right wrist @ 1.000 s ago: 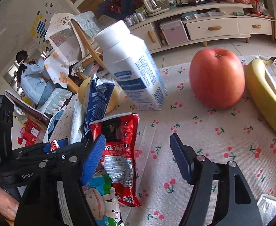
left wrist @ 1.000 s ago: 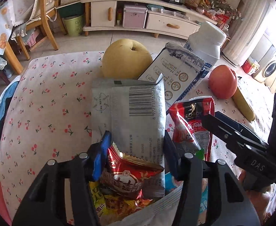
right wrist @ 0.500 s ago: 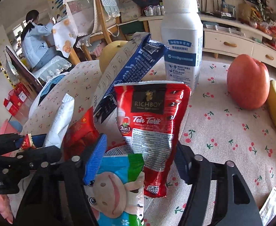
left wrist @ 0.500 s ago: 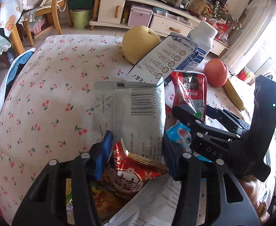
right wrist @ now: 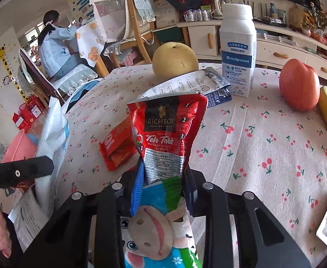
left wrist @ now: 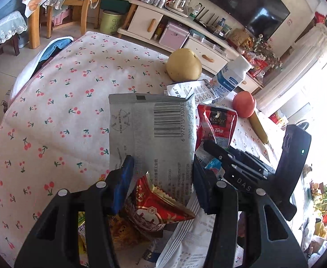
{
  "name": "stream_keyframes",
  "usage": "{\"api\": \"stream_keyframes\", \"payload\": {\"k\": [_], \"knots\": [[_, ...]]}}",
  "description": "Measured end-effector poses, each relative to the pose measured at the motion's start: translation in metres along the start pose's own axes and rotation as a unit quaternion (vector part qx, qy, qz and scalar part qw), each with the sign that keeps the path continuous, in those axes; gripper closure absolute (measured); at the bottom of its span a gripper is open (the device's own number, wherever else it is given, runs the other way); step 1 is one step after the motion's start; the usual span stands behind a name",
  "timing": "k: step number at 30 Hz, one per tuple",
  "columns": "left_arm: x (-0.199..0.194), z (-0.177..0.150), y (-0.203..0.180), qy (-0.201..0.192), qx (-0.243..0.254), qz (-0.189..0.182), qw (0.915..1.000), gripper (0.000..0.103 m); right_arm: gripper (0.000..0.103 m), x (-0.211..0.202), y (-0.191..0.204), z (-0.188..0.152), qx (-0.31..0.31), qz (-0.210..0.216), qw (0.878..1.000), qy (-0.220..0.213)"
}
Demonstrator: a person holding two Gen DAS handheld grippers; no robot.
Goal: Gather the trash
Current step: 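Grasp the white printed wrapper with the left tool while the right tool grasps the red RICHBOY sachet, then carry both wrappers over the pink bucket and open both tools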
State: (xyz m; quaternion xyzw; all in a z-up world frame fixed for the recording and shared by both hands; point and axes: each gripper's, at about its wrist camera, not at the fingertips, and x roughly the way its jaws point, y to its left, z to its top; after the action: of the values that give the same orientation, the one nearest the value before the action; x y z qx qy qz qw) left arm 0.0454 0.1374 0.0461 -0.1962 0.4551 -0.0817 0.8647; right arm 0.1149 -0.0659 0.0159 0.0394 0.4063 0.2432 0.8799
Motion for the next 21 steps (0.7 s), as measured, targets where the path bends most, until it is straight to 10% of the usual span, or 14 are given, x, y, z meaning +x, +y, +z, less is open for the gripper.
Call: {"api": "stream_keyframes", "payload": {"k": [21], "knots": [[-0.05,0.009,0.046,-0.085,-0.028,-0.064,0.9939,0.051,0.074,-0.076,0.024,-0.022,0.045,-0.026,0.994,-0.095]]}}
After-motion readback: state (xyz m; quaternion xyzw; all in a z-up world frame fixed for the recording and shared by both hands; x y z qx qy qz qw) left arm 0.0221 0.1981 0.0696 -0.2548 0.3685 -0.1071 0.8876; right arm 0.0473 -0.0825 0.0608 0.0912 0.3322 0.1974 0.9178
